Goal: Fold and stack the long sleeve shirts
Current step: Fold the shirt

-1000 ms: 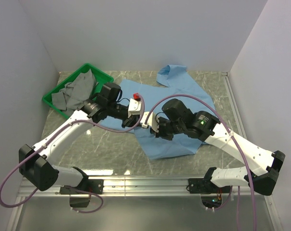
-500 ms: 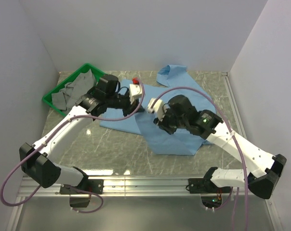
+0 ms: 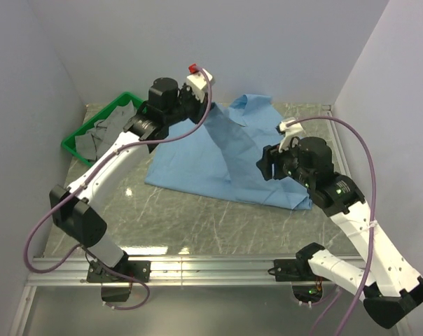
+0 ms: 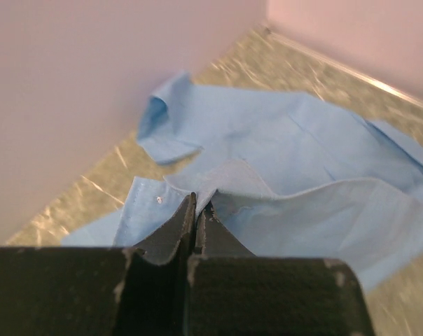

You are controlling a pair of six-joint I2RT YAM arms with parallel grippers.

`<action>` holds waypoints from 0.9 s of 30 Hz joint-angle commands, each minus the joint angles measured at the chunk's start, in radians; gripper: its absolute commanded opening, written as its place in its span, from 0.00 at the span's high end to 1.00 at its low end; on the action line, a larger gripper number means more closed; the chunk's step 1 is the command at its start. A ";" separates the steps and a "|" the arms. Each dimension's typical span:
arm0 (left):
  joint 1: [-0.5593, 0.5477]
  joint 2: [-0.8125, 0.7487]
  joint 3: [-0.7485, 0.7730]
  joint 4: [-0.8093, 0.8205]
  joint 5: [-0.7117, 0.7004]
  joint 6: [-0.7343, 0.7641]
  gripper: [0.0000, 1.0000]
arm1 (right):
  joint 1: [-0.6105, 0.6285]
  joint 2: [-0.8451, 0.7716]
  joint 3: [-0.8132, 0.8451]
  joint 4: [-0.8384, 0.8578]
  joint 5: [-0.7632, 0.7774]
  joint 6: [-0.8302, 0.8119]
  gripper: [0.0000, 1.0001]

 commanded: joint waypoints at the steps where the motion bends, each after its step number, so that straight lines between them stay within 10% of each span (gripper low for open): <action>1: 0.004 0.055 0.098 0.146 -0.103 -0.051 0.99 | -0.019 -0.059 -0.069 0.060 0.108 0.138 0.35; 9: -0.001 0.163 0.153 0.273 -0.182 -0.106 0.99 | -0.147 -0.112 -0.217 -0.058 0.283 0.478 0.32; 27: -0.070 0.209 0.109 0.382 -0.217 -0.202 1.00 | -0.643 -0.067 -0.516 -0.021 0.056 0.822 0.47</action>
